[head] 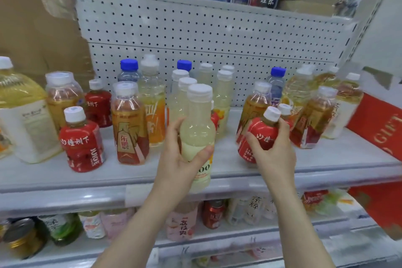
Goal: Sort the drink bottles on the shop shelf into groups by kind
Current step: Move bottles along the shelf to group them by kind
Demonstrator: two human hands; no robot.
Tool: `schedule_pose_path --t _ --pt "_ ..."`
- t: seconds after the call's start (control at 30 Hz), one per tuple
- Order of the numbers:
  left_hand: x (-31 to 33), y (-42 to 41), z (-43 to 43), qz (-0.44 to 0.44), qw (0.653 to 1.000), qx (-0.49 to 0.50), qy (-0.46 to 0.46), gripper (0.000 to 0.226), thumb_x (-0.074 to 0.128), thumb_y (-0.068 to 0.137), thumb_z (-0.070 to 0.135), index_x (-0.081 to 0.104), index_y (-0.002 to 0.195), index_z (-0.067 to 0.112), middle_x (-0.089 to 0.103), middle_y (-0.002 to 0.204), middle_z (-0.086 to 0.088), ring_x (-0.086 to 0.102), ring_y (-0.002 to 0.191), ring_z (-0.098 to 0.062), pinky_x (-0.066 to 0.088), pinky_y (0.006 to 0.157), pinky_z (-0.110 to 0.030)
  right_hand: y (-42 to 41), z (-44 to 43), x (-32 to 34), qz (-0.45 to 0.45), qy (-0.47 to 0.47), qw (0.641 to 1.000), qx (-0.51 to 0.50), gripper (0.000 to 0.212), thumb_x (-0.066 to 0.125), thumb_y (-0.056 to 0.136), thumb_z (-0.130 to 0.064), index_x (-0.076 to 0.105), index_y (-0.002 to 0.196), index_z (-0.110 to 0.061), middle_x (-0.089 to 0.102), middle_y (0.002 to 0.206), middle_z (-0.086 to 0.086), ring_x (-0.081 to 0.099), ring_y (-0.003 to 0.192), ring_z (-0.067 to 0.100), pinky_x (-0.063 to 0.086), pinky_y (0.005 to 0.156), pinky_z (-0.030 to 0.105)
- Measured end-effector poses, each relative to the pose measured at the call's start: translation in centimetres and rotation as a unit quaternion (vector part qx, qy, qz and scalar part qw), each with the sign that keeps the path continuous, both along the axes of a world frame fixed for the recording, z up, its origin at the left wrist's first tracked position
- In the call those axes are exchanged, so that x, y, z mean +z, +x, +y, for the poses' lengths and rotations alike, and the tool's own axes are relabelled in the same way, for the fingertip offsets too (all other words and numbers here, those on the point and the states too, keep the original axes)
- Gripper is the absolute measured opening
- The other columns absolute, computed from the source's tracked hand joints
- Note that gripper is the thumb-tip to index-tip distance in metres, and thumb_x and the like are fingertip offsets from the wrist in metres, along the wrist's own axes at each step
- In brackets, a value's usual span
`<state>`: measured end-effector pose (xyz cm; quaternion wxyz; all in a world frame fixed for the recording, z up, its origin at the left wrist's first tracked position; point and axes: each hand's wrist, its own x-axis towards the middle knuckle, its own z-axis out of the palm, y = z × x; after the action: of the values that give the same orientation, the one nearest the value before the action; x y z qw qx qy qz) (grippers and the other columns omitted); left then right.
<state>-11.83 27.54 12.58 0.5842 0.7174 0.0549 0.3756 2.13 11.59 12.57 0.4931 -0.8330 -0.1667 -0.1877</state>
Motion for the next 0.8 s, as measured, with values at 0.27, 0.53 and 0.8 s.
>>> schedule_pose_path --t 0.27,0.53,0.8 --pt "0.3 11.0 -4.2 0.064 0.997 0.021 0.022 0.068 0.080 0.080 0.022 0.037 0.131 0.037 0.053 0.120 0.019 0.051 0.106 0.012 0.038 0.084 -0.002 1.3 -6.4 2.0 -0.004 0.089 0.996 -0.001 0.071 0.076 0.081 -0.050 0.039 0.141 -0.038 0.062 0.123 -0.006 0.062 0.107 0.017 0.049 0.094 0.038" --pt "-0.8 10.1 -4.9 0.067 0.990 0.090 0.083 0.081 0.071 0.085 0.044 0.029 0.153 0.031 0.042 0.152 0.013 0.039 0.140 -0.003 0.037 0.116 -0.037 0.4 -6.1 2.2 0.038 0.117 0.989 0.077 0.068 0.077 0.076 -0.051 0.041 0.134 -0.044 0.062 0.114 -0.015 0.058 0.094 -0.010 0.042 0.074 0.008" --pt "-0.9 2.6 -5.0 0.135 0.987 -0.083 0.013 0.079 0.078 0.063 0.056 0.031 0.126 0.064 0.057 0.124 0.027 0.058 0.110 0.011 0.052 0.092 -0.017 -2.9 -0.2 2.0 0.059 0.063 0.962 0.258 0.052 0.070 0.081 -0.062 0.049 0.127 -0.049 0.064 0.111 -0.023 0.063 0.100 -0.008 0.052 0.080 0.013"
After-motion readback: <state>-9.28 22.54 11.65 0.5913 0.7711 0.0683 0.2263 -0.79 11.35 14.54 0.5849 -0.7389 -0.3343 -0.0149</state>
